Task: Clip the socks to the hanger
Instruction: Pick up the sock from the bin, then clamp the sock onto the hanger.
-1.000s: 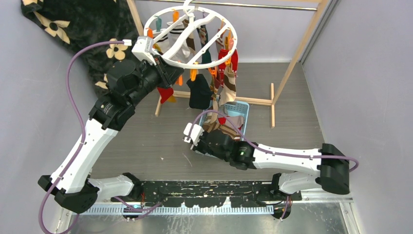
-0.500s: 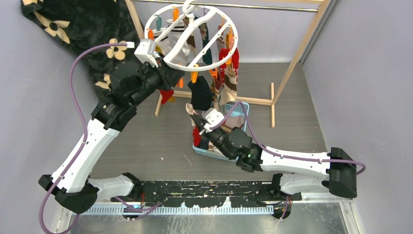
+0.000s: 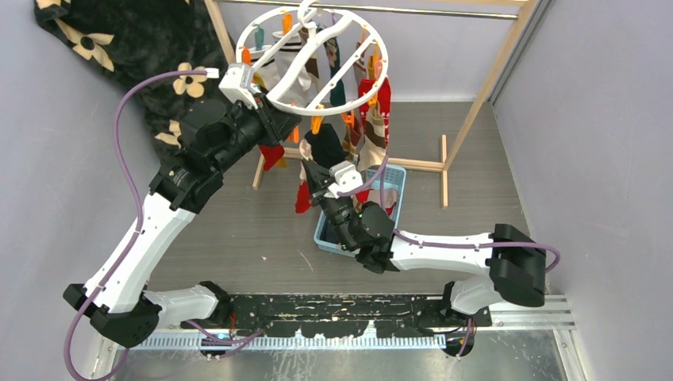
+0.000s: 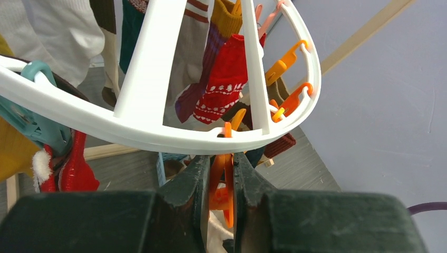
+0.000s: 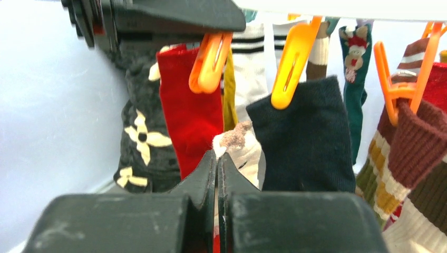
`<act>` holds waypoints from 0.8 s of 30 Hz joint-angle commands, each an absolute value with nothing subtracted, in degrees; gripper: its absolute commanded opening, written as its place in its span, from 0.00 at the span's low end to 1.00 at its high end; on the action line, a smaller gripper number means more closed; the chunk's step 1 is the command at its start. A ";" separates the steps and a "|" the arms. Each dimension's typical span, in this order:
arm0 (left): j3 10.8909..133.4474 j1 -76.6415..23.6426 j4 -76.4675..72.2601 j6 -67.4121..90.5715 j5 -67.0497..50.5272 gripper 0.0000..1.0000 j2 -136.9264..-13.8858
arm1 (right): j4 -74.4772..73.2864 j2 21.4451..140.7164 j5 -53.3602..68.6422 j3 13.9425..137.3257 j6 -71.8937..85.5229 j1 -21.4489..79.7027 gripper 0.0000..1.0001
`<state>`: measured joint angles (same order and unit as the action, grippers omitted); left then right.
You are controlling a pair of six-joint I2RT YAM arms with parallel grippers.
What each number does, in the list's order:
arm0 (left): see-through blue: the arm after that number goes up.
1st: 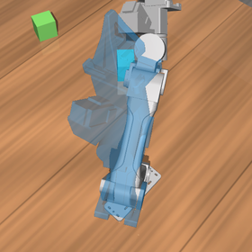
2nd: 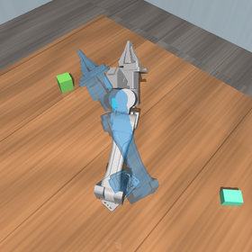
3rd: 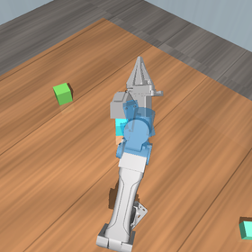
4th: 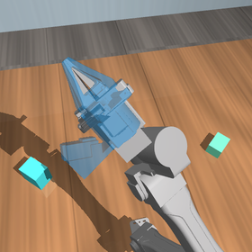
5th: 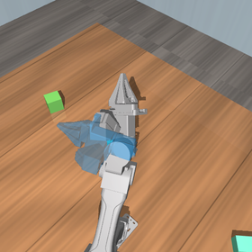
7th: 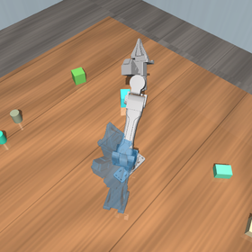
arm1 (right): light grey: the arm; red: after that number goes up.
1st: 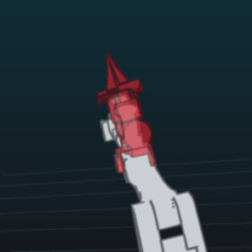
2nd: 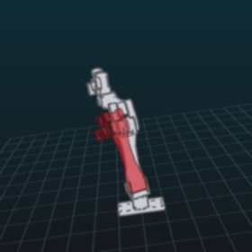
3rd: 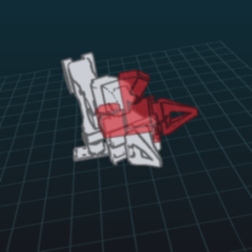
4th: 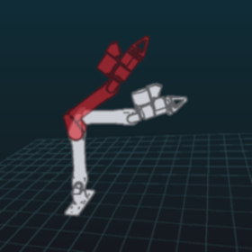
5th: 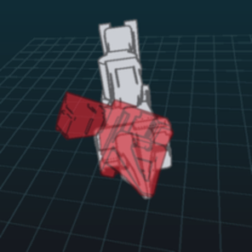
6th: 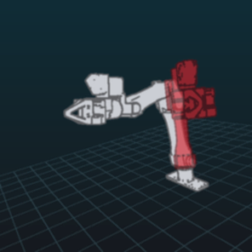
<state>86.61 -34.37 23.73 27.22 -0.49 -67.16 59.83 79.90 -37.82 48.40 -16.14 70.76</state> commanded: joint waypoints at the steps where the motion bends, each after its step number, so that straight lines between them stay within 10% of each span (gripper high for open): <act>1: 86.94 -34.31 24.23 28.59 -0.44 0.12 -67.51 | 70.99 82.82 -40.24 54.47 -18.15 70.93 0.01; 24: 86.13 -34.36 23.38 28.52 2.19 0.12 -66.84 | 75.30 87.85 -38.35 58.73 -17.17 70.93 0.01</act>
